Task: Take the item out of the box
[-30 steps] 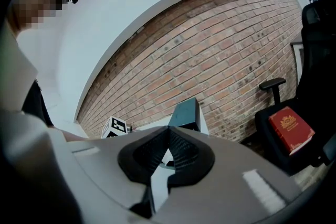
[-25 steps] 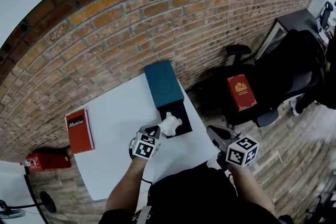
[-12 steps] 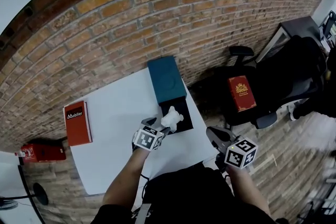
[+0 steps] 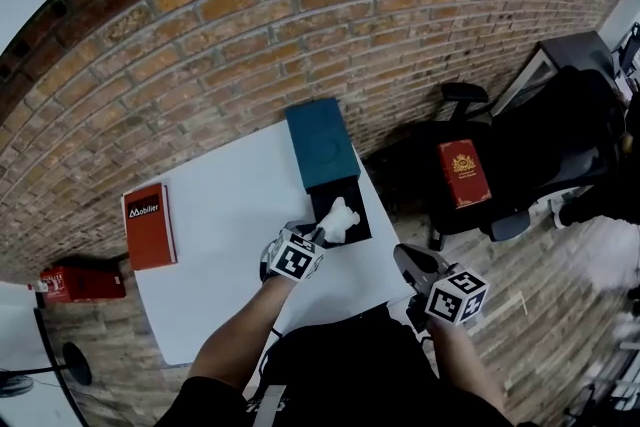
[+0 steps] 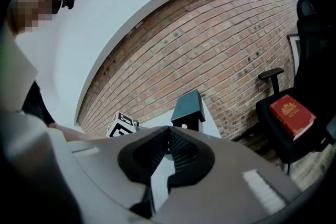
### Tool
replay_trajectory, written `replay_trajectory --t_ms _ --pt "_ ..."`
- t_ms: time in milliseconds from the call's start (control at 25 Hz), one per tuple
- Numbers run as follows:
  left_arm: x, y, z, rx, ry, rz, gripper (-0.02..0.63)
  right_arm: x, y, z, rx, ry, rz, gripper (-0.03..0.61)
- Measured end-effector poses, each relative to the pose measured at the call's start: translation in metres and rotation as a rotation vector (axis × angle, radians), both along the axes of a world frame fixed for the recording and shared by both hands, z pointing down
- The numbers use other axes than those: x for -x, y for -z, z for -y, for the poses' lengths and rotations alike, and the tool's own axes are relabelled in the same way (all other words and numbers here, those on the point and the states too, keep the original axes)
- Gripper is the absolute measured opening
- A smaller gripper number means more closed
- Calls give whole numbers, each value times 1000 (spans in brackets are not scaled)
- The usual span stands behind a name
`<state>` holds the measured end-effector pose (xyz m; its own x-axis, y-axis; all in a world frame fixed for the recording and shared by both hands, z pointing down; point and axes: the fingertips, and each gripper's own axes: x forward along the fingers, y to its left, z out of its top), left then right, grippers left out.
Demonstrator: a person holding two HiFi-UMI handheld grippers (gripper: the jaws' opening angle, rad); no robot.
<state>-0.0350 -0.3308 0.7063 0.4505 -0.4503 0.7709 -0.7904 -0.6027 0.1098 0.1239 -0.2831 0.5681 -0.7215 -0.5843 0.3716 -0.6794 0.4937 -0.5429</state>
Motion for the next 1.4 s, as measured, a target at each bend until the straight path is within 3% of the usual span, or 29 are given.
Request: replay_trajectory --t_ms 240,520,800,1040,1200,1400 --pt "7 16 -3 -49 -10 -18 28 15 5 -14 -12 -20 5 2" --pt "9 37 -13 -110 -62 -94 21 39 6 -44 -14 -18 -48 1" --pt "3 58 -16 -166 -54 -178 14 28 23 -64 -45 -51 -110 2" --pt "8 82 -13 -272 -59 -115 12 11 24 -58 -52 -61 -115 2" --pt "4 96 -10 -297 -28 -108 12 -1 29 -43 -69 -28 -88 2" --pt "-6 116 -3 -297 85 -135 12 -26 45 -18 -134 45 -53 0"
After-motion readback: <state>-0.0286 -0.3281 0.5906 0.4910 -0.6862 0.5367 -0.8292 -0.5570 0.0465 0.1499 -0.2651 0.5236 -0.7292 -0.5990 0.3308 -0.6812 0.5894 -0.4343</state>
